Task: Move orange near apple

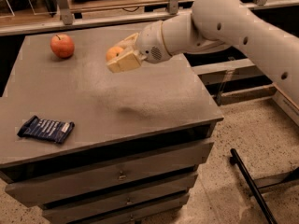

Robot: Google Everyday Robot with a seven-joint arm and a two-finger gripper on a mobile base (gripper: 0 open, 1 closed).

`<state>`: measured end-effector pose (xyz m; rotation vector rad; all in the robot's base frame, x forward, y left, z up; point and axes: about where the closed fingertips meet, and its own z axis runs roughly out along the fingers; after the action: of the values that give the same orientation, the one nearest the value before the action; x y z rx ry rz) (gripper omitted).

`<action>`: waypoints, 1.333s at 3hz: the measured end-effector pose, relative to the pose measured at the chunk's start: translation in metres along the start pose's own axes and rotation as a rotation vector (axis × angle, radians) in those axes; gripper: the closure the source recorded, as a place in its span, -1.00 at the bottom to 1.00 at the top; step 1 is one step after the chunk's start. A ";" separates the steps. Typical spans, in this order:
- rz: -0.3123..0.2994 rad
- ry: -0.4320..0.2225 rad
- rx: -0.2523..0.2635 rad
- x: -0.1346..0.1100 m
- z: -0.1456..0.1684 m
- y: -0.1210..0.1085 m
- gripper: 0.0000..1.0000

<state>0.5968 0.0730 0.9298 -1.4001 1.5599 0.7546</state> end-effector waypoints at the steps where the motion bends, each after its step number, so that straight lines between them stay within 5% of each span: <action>1: 0.006 0.034 0.075 0.014 0.017 -0.036 1.00; 2: 0.003 0.059 0.086 0.023 0.042 -0.068 1.00; 4: 0.002 0.112 -0.006 0.037 0.113 -0.121 1.00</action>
Offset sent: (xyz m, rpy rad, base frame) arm 0.1251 0.0272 -0.0454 -0.0824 -0.0330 -0.1002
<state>0.7403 0.1349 0.8625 -1.4667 1.6461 0.6930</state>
